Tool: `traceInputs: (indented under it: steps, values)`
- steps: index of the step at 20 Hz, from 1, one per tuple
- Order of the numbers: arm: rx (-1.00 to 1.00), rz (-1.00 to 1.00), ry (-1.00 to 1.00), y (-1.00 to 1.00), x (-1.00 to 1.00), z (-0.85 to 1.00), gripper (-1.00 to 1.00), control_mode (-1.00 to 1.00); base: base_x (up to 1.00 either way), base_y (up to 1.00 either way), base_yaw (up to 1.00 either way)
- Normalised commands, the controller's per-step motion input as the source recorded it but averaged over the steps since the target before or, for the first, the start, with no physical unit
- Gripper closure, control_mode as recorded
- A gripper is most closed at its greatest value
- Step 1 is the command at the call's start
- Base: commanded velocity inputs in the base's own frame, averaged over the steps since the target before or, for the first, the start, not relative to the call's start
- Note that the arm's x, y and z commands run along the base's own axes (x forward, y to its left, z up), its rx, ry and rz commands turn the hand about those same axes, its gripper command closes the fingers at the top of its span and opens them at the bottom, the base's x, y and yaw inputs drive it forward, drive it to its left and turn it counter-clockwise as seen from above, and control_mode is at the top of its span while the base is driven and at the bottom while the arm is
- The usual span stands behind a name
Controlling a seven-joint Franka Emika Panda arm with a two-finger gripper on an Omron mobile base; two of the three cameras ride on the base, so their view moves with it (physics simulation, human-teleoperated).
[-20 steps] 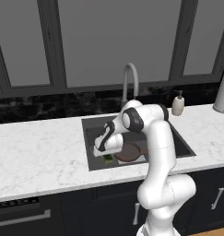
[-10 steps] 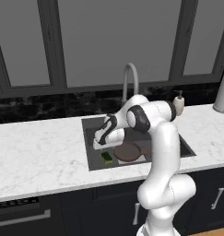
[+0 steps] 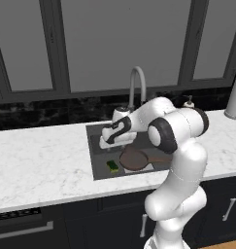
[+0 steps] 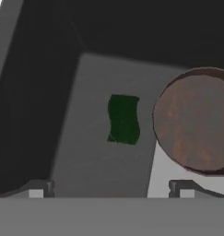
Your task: Pick the pan and sponge and place them into the sink. Then turn on the water.
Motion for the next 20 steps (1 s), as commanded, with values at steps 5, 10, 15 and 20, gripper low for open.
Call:
traceInputs:
  steps: [5, 10, 15, 20]
  values:
    - [0.00, -0.02, 0.00, -0.25, -0.20, 0.49, -1.00, -1.00, 0.00, 0.00, 0.00]
    - [0.00, 0.00, 0.00, -0.03, 0.00, 0.00, -1.00, -1.00, 0.00, 0.00, 0.00]
    - [0.00, 0.00, 0.00, -0.04, -0.29, 0.23, -1.00, -1.00, 0.00, 0.00, 0.00]
    - [0.00, -0.03, 0.00, -0.25, -0.40, 0.51, -1.00, -1.00, 0.00, 0.00, 0.00]
